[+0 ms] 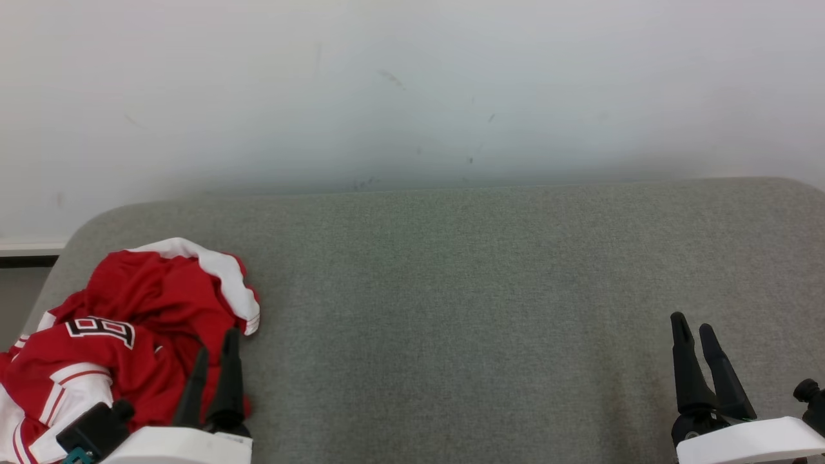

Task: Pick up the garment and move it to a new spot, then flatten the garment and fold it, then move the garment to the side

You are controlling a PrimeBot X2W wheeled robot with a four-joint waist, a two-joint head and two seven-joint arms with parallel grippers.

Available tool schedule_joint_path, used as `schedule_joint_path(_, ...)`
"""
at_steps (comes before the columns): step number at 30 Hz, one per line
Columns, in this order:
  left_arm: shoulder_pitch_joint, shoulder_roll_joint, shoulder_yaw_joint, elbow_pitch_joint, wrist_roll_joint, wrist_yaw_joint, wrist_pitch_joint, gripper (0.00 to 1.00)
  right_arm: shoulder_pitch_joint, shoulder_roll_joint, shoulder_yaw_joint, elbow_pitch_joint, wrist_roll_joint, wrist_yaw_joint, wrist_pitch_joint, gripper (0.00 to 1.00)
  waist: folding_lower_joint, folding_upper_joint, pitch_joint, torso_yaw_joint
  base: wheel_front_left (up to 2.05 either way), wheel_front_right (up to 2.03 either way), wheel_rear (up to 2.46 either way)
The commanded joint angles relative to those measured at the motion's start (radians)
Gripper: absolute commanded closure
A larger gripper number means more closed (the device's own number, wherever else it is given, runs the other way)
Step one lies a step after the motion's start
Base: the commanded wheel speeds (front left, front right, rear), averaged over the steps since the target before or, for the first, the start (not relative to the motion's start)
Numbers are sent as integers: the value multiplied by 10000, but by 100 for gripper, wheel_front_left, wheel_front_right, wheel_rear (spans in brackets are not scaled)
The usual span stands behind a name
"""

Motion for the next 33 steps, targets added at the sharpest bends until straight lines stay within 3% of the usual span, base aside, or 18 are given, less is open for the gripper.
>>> schedule_joint_path(1, -11, 85, -19, -92, 621, 84, -141, 0, -31, -66, 60, -38, -516, -8, -116, 0, 0, -1, -3, -8, 0, 0, 0)
schedule_joint_path(12, 103, 109, -215, 142, 2531, 445, -441, 0, -132, -148, 532, 435, -2651, -9, -430, 0, 0, -1, -50, -89, 0, 0, 0)
schedule_joint_path(33, 295, 140, -300, 170, 4493, 562, -929, 0, -223, -84, 896, 611, -4422, -12, -917, 0, 0, -1, -164, -241, 0, 0, 0)
